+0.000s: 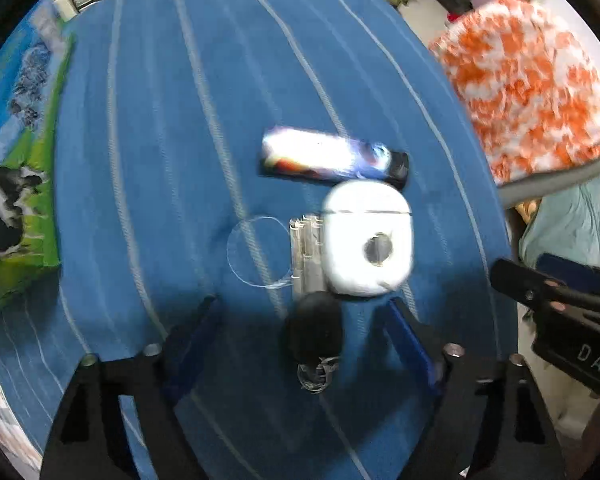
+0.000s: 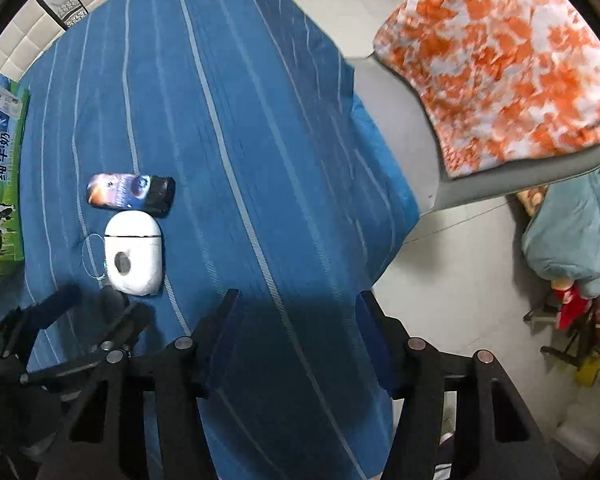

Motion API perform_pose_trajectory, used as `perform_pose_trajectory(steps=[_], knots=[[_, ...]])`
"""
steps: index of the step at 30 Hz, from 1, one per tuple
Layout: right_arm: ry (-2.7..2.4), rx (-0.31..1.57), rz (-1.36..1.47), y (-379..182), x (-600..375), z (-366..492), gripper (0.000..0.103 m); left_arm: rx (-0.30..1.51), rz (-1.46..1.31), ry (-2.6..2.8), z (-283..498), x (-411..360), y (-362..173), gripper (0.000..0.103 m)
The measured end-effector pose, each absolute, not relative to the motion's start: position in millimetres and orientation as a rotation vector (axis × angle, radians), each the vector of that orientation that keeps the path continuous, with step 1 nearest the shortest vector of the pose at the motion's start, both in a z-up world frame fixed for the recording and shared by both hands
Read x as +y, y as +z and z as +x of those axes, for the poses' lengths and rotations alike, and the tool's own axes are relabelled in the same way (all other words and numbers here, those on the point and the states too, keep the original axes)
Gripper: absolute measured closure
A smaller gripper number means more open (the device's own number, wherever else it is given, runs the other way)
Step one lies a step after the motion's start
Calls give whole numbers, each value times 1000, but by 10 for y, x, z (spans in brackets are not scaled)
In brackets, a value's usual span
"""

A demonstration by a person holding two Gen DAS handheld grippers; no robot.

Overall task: Organize rigid objects
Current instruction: 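Grasp the black car key with the left tool while the right tool grasps the white earbud case, then carry the car key with the left tool while the right tool carries the earbud case into the box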

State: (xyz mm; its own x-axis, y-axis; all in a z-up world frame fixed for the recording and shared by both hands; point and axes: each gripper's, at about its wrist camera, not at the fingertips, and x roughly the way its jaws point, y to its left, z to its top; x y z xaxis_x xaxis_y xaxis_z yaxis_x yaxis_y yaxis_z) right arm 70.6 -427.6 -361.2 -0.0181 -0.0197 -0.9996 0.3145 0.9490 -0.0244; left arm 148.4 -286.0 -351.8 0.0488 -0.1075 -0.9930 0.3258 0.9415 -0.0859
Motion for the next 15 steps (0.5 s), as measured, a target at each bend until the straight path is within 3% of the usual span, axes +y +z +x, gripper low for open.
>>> perform_pose_trajectory(steps=[2,3,4,10,15], knots=[[-252,1568,245,-3633,-4273,717,41,1469,257,-298,1434,-2905,-3500,53],[-233,1560,254,-3632,-4259,727,41,1465,255,-291,1416,-2858,-3468,61],[-219,1554,260,-3627,-4243,739,41,1473,241,-280,1425,-2796,-3452,77],[-132,1542,307,-3684,-3926,889,40,1555,66,-163,1408,-2164,-3443,77],[-123,1527,350,-3766,-3663,1058,27,1564,-81,-111,1347,-1822,-3417,77]])
